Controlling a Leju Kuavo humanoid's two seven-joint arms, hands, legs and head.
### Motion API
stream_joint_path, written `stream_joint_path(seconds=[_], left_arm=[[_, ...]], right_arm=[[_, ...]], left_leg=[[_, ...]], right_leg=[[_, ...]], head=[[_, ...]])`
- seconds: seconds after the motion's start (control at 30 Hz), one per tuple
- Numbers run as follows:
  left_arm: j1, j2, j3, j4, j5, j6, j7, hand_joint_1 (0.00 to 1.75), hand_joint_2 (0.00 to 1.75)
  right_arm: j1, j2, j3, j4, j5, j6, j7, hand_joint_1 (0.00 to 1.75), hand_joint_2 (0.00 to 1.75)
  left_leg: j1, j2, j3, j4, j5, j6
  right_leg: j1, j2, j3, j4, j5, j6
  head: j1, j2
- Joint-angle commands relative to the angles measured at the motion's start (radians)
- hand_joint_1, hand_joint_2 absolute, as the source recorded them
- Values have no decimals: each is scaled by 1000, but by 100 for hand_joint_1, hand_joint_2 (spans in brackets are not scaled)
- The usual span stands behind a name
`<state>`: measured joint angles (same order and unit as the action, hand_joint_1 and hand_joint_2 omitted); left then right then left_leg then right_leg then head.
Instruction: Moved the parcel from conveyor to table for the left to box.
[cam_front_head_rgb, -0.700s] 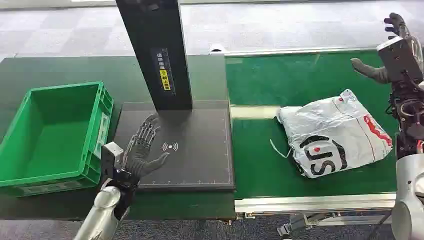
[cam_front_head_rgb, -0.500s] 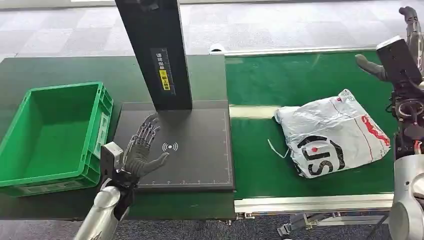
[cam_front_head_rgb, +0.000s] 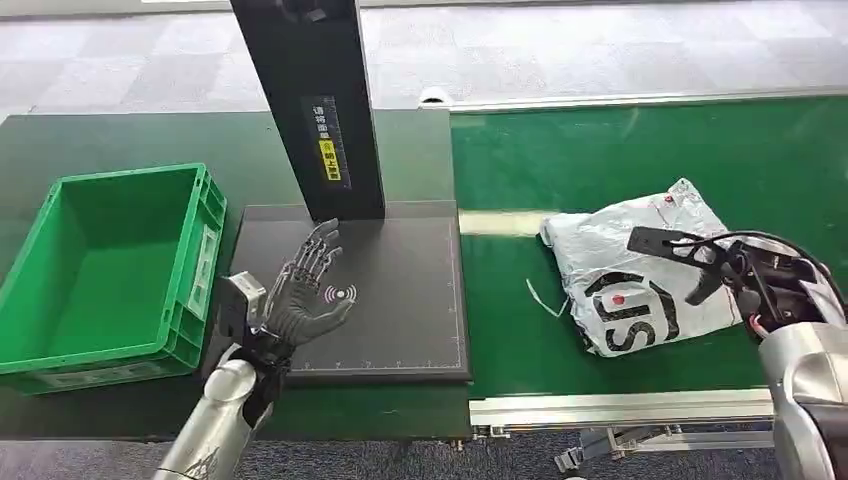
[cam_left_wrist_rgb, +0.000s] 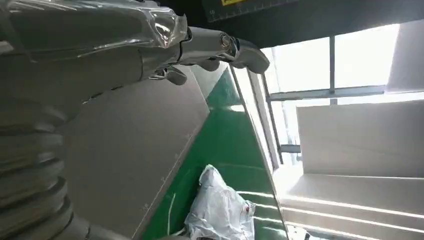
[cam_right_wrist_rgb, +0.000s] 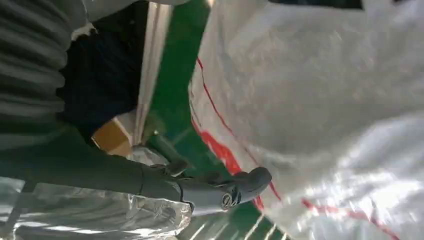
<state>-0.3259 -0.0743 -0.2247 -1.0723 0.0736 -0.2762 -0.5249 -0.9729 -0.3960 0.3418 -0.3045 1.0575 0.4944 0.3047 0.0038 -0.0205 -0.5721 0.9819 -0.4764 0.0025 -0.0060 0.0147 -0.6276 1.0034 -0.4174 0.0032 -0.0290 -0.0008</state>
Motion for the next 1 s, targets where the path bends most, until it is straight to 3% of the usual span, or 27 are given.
stream_joint_path(seconds=[0.03, 0.2, 0.33, 0.37, 0.4, 1.0], left_arm=[[-23, -5, -26, 92, -9, 11, -1, 0, 175], [-18, -11, -30, 86, -7, 10, 0, 0, 175], [-27, -12, -31, 95, -9, 4, 9, 0, 175], [-31, -12, -31, 99, -10, 3, 9, 0, 175], [-32, -11, -31, 101, -10, 3, 8, 0, 175], [-13, -21, -24, 70, -19, 26, 12, 0, 175]], right_arm=[[-16, -8, 3, 105, -13, 43, 38, 0, 175], [26, -23, 2, 99, -9, 67, -27, 0, 175], [66, -22, -6, 93, -25, 93, -136, 0, 175], [71, -22, -8, 89, -31, 99, -167, 106, 175], [72, -22, -5, 87, -30, 101, -179, 175, 175], [67, 34, 71, 61, 14, 129, -296, 175, 175]], left_leg=[[-1, 1, 5, -2, -2, -1], [0, 0, 3, -1, 0, -1], [0, 1, 4, -2, 0, 0], [0, 2, 5, -2, -1, -1], [0, 2, 3, -2, -1, -1], [0, 5, 3, -1, -1, -1]], right_leg=[[0, -2, 5, -1, -2, 0], [0, -3, 4, -1, -1, 0], [1, -3, 4, -2, -1, 0], [0, -2, 5, -2, -1, 0], [0, -1, 4, -2, -1, 0], [0, 1, 2, -1, -1, 0]], head=[[0, 0], [0, 0], [0, 0], [0, 0], [0, 0], [0, 0]])
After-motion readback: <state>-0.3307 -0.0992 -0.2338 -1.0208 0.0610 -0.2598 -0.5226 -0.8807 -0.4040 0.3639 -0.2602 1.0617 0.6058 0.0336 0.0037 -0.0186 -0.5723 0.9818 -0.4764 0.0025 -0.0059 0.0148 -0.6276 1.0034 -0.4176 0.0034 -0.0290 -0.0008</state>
